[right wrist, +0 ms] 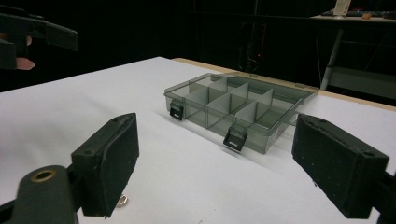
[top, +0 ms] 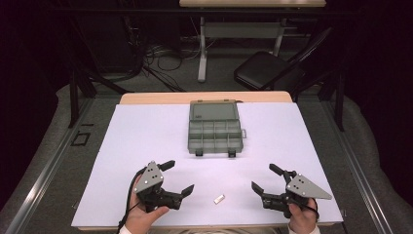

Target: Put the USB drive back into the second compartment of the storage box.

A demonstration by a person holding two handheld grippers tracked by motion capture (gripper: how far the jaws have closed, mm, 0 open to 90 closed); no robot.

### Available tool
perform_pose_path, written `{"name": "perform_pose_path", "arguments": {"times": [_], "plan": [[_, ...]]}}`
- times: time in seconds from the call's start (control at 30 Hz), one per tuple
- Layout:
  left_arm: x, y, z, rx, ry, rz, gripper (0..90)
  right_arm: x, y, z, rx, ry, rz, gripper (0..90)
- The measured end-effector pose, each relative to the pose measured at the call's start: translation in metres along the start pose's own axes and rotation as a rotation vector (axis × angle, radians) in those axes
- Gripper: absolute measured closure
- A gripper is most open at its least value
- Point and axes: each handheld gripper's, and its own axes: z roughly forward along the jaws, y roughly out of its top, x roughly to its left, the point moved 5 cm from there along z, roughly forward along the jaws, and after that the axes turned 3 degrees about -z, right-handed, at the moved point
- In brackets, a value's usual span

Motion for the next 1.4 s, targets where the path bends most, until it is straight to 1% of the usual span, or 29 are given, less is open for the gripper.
{"name": "perform_pose_path", "arguments": {"times": [0.17, 0.23, 0.27, 0.33, 0.47, 0.5, 0.53, 0.7, 0.77, 0.87, 0.93, 1.03, 1.27, 1.4], "plan": [[-0.006, 0.005, 0.008, 0.017, -0.004, -0.015, 6.3, 0.000, 0.000, 0.003, -0.006, 0.007, -0.002, 14.4], [-0.008, 0.007, 0.011, 0.023, -0.002, -0.018, 10.0, 0.000, 0.000, 0.004, -0.007, 0.011, 0.001, 14.4], [-0.009, 0.007, 0.012, 0.020, -0.008, -0.021, 12.3, 0.000, 0.001, 0.004, -0.004, 0.010, 0.004, 14.4], [-0.011, 0.009, 0.014, 0.018, -0.007, -0.023, 15.4, -0.001, 0.001, 0.004, -0.005, 0.010, 0.006, 14.4], [-0.016, 0.014, 0.019, 0.019, -0.009, -0.035, 16.4, 0.000, 0.001, 0.005, -0.002, 0.012, 0.003, 14.4], [-0.016, 0.014, 0.019, 0.024, -0.009, -0.033, 16.9, 0.000, 0.000, 0.005, -0.002, 0.012, 0.002, 14.4], [-0.016, 0.015, 0.021, 0.017, -0.010, -0.045, 17.7, 0.000, 0.000, 0.005, -0.002, 0.012, 0.002, 14.4], [-0.016, 0.017, 0.024, 0.019, -0.009, -0.063, 23.2, -0.001, 0.000, 0.004, 0.000, 0.007, 0.002, 14.4], [-0.015, 0.017, 0.026, 0.030, -0.003, -0.067, 25.0, -0.001, 0.000, 0.004, -0.005, 0.007, 0.002, 14.4], [-0.016, 0.017, 0.027, 0.030, 0.006, -0.072, 28.0, -0.001, 0.000, 0.004, -0.003, 0.006, 0.002, 14.4], [-0.017, 0.016, 0.028, 0.031, 0.008, -0.071, 30.8, -0.001, 0.000, 0.004, 0.001, 0.006, 0.001, 14.4], [-0.018, 0.016, 0.029, 0.031, -0.001, -0.069, 33.2, -0.001, 0.000, 0.004, 0.002, 0.007, -0.002, 14.4], [-0.018, 0.016, 0.030, 0.026, 0.003, -0.067, 33.8, -0.001, -0.001, 0.004, 0.007, 0.009, -0.003, 14.4], [-0.020, 0.015, 0.033, 0.035, 0.012, -0.064, 35.1, 0.000, -0.001, 0.004, 0.007, 0.010, -0.004, 14.4]]}}
